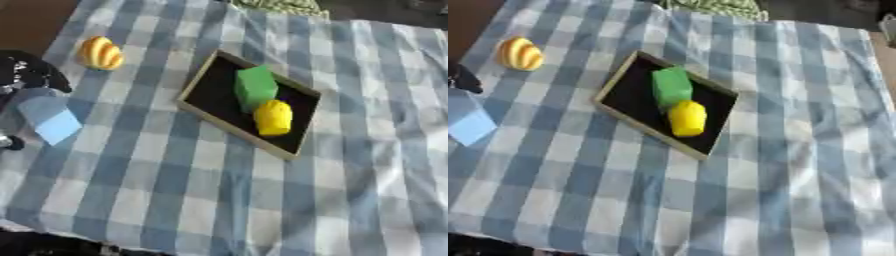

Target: Pick up objects on the table and place them in the box.

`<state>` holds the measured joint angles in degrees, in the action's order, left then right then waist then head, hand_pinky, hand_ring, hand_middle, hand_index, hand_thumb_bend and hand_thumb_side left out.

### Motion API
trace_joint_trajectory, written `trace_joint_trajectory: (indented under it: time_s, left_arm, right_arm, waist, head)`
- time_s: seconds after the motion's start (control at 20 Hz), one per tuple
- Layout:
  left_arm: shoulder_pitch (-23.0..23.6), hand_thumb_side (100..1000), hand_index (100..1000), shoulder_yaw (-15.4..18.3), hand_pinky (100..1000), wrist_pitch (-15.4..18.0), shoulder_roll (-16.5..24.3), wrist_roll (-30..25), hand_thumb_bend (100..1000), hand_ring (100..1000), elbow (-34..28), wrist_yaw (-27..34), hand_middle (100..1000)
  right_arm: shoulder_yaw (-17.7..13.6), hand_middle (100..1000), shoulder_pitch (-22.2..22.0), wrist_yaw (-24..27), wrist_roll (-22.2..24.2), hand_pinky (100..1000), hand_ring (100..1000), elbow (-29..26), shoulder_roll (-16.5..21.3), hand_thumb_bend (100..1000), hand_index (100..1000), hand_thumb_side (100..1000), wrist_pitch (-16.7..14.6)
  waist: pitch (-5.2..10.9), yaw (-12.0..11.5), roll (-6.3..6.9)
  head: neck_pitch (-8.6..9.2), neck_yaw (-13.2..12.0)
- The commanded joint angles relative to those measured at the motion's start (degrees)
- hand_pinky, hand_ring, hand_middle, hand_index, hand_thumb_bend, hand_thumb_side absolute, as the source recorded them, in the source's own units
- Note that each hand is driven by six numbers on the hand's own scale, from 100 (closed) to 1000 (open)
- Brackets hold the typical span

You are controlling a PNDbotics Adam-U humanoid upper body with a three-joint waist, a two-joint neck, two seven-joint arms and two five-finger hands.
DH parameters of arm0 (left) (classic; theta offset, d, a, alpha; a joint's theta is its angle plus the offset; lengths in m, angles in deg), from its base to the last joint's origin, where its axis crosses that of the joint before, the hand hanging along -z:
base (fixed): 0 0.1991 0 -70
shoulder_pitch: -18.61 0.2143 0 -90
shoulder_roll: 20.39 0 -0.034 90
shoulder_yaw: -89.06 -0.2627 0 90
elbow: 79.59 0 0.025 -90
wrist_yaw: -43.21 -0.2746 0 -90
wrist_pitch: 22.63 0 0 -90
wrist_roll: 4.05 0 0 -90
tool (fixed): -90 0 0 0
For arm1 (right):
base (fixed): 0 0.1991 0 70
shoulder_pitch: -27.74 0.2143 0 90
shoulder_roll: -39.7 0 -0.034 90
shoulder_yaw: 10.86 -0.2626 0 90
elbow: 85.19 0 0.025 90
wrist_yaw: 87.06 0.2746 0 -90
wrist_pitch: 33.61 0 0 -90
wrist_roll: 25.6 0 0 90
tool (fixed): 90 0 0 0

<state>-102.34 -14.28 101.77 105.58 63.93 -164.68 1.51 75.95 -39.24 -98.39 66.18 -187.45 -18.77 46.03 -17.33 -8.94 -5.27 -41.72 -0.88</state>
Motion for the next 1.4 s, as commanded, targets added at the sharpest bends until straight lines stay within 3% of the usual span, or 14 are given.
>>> trace_joint_trajectory:
  time_s: [0.05, 0.15, 0.4, 0.65, 0.85, 1.1, 1.4]
  left_arm:
    - [-1.3, 105, 882, 0.0, 890, 0.4, 0.6, 1.0, 815, 870, 0.7, -1.0, 800]
    - [-1.6, 108, 867, -0.1, 876, 0.5, 0.0, 2.0, 806, 859, 1.4, -1.4, 784]
    - [-2.2, 100, 802, -0.5, 838, 0.2, -1.2, 5.7, 688, 818, 2.3, -2.2, 727]
    - [-2.2, 100, 673, -0.9, 793, 0.3, -1.5, 8.9, 524, 736, 2.8, -3.1, 614]
    - [-2.2, 100, 584, -0.9, 764, 0.7, -1.2, 9.1, 473, 681, 2.0, -2.7, 544]
    - [-2.3, 100, 533, -0.5, 734, 0.3, -0.6, 9.1, 459, 636, -1.0, -2.2, 504]
    - [-5.8, 100, 501, -0.2, 711, -1.2, -0.6, 9.1, 529, 591, -8.0, -0.1, 467]
  right_arm:
    - [-0.9, 722, 0.2, 0.6, 0.4, 900, 806, 0.1, 1.0, 100, 851, 192, -0.2]
    - [-0.8, 720, 0.2, 0.7, 0.7, 901, 805, 0.2, 0.8, 100, 850, 215, -0.3]
    - [-0.7, 716, -0.1, 1.0, 1.3, 904, 803, 0.5, 0.2, 100, 845, 269, -0.4]
    - [-0.8, 715, -0.4, 1.4, 1.6, 904, 803, 0.7, -0.1, 100, 846, 290, -0.6]
    - [-0.9, 714, -0.5, 1.6, 1.6, 906, 802, 0.8, -0.3, 100, 847, 306, -0.6]
    - [-1.0, 712, -0.6, 1.9, 1.6, 906, 801, 0.8, -0.5, 100, 845, 316, -0.6]
    - [-1.3, 711, -1.5, 2.0, 1.6, 906, 800, 0.4, -0.5, 100, 842, 321, -0.8]
  waist:
    - [1.63, 0.1, 0.73]
    - [1.6, 0.0, 0.72]
    - [1.45, 0.0, 0.69]
    - [1.37, 0.1, 0.63]
    - [1.36, 0.0, 0.65]
    - [1.39, 0.0, 0.72]
    - [1.57, 0.1, 0.9]
  head:
    - [0.84, -0.2]
    - [0.92, -0.1]
    - [0.96, -0.2]
    - [0.93, -0.2]
    - [0.86, 0.2]
    - [0.84, 0.7]
    - [0.77, 0.9]
